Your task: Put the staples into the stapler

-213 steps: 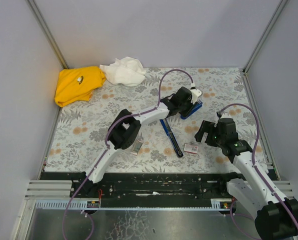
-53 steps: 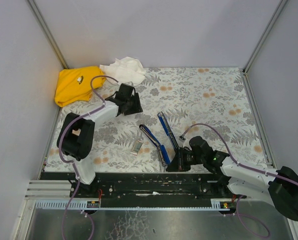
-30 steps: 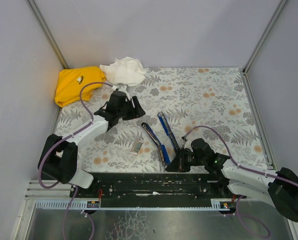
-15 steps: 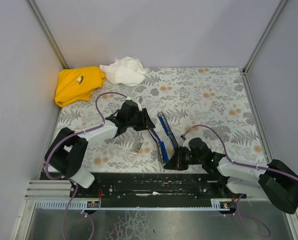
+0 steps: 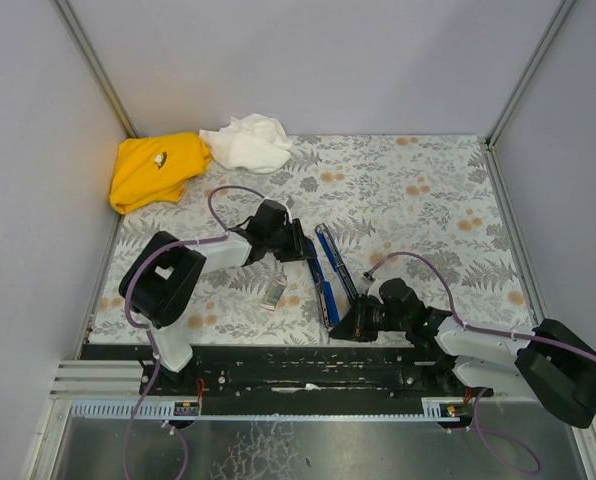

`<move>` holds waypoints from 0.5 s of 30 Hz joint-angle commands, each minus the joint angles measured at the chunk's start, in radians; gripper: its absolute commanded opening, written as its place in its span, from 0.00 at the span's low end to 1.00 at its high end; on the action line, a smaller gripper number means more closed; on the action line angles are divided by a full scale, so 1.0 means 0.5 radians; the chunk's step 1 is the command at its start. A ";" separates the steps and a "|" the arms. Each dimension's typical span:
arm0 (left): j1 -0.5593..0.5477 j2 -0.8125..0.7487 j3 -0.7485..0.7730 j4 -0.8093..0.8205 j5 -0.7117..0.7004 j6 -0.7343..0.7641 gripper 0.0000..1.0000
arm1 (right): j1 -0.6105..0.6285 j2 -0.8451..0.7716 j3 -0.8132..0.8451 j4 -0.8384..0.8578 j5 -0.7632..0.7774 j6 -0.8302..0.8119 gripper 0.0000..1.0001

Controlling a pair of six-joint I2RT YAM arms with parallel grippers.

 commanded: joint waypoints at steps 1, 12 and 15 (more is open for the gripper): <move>-0.010 0.093 0.128 0.109 0.010 0.026 0.33 | 0.008 -0.004 -0.042 0.075 0.059 0.022 0.00; -0.010 0.111 0.193 0.070 0.001 0.058 0.34 | -0.233 0.295 -0.040 0.382 -0.147 -0.034 0.00; -0.009 0.105 0.193 0.067 0.008 0.061 0.35 | -0.301 0.408 0.044 0.384 -0.245 -0.108 0.00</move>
